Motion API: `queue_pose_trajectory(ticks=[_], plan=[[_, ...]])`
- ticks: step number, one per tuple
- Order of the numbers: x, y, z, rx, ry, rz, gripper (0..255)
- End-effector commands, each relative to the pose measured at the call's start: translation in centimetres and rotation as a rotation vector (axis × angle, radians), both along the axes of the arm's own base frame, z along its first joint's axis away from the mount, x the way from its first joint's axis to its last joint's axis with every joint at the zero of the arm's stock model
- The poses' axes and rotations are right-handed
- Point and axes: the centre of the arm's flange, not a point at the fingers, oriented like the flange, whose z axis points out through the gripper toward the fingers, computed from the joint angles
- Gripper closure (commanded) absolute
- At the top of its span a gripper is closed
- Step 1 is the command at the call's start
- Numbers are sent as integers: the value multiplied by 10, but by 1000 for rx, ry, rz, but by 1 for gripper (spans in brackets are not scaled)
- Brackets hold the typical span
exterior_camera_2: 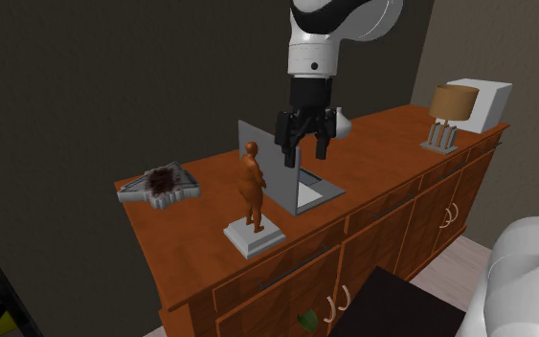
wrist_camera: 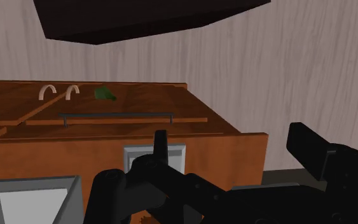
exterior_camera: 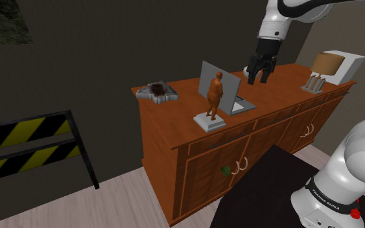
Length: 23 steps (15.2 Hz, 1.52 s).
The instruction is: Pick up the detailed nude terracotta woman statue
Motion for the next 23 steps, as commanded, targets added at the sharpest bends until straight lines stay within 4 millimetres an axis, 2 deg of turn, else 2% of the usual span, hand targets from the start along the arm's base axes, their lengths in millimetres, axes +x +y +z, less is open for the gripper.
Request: queue_pose_trajectory(ticks=[1, 17, 23], plan=[[27, -9, -6, 3, -5, 4, 0], [221, -76, -26, 37, -43, 32, 0], [221, -76, -58, 37, -43, 32, 0]])
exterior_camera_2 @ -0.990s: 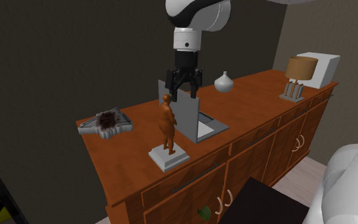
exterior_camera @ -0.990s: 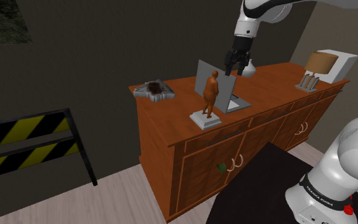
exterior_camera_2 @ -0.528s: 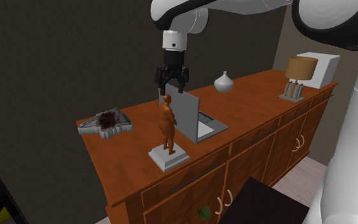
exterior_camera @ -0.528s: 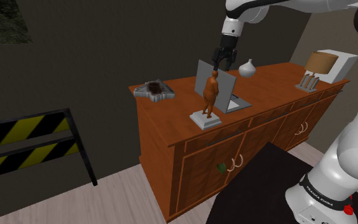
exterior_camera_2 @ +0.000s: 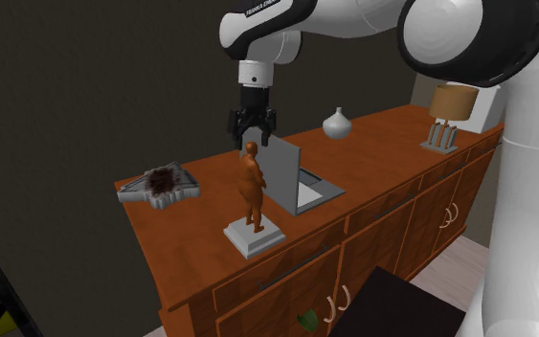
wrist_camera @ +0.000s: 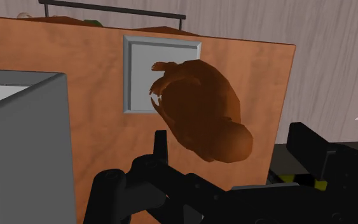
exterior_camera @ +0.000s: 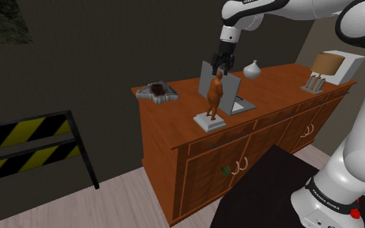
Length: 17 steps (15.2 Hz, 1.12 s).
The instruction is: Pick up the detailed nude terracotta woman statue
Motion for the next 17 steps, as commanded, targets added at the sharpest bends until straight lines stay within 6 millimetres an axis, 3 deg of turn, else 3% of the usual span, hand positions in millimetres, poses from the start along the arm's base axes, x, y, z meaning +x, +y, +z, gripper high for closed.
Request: queue_pose_trajectory(ticks=[1, 3, 4, 13, 17], plan=[[1, 0, -11, 0, -1, 0, 0], [1, 0, -14, 0, -1, 0, 0], [1, 0, -14, 0, -1, 0, 255], [1, 0, -14, 0, -1, 0, 255], [1, 0, 7, 0, -1, 0, 255]])
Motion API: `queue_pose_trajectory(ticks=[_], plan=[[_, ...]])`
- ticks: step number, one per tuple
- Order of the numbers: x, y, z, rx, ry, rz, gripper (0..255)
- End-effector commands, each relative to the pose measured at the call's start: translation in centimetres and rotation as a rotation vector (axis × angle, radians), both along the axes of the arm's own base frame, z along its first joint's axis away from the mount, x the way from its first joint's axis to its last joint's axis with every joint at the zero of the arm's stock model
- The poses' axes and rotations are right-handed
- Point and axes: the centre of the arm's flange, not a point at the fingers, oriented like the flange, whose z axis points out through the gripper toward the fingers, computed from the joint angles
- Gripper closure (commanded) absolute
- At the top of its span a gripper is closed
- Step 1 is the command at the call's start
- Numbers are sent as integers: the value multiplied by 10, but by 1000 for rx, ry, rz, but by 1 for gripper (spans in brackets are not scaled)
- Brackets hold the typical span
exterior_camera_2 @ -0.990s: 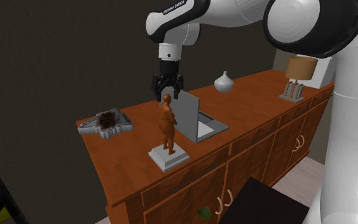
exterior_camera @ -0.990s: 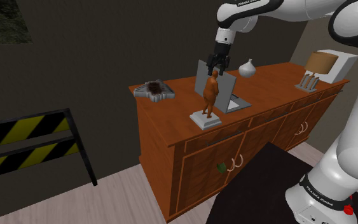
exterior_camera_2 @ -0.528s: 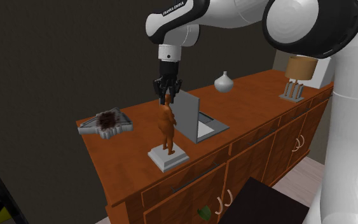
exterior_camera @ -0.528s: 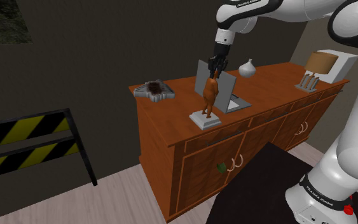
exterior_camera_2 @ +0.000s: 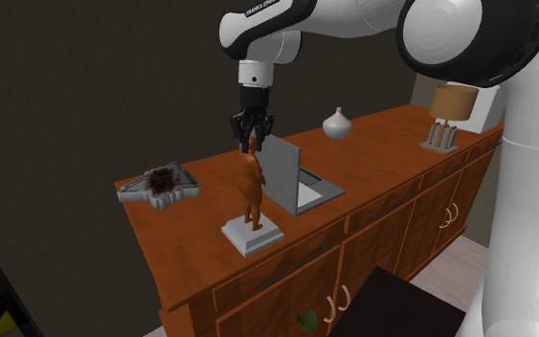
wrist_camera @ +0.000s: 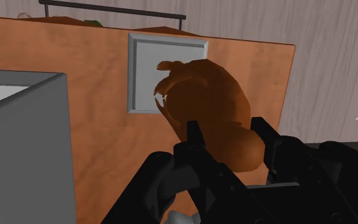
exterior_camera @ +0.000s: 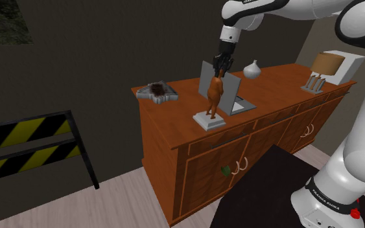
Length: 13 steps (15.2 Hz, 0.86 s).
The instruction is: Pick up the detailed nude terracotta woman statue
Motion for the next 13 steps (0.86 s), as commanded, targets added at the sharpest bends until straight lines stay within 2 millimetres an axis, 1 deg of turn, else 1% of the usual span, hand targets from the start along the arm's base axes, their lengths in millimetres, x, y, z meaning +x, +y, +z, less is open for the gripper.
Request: queue_pose_trajectory(ticks=[1, 11, 13], plan=[[0, 0, 12, 0, -2, 0, 255], [0, 0, 65, 0, -2, 0, 255], [0, 0, 66, 0, -2, 0, 255]])
